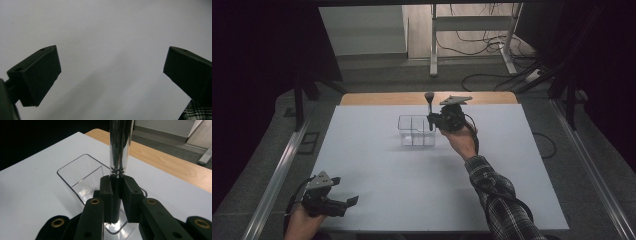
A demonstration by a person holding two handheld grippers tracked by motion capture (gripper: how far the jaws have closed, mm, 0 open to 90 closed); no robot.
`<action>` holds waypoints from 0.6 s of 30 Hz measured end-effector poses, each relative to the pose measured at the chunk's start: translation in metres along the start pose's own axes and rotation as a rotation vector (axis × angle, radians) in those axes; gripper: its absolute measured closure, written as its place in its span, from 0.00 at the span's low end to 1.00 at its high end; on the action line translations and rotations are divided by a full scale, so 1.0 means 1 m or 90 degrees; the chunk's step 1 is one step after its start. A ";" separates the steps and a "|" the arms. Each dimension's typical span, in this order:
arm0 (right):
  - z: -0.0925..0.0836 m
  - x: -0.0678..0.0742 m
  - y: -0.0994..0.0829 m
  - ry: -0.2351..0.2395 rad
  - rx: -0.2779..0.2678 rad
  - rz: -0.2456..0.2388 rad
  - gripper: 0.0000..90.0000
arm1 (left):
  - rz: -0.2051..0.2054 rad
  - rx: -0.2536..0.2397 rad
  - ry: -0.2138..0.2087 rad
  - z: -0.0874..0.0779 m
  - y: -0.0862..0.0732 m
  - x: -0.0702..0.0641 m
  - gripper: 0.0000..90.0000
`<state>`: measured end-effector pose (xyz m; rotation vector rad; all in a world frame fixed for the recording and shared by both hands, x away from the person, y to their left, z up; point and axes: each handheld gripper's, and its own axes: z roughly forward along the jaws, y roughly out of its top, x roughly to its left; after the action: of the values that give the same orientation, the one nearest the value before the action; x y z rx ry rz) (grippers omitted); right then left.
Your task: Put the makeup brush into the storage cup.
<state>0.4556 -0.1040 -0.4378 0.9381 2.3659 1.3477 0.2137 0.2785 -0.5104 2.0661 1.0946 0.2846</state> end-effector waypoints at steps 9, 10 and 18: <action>0.004 -0.002 -0.006 -0.004 0.005 0.003 0.87 | 0.004 0.006 -0.002 0.001 0.000 0.000 0.01; 0.005 -0.002 -0.007 -0.003 0.006 0.001 0.87 | 0.004 0.007 -0.002 0.001 0.000 0.000 0.01; 0.010 -0.001 -0.012 -0.004 0.012 0.000 0.87 | 0.005 0.009 -0.003 0.002 0.000 0.000 0.01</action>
<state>0.4564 -0.1026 -0.4534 0.9459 2.3780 1.3232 0.2143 0.2775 -0.5116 2.0826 1.0897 0.2771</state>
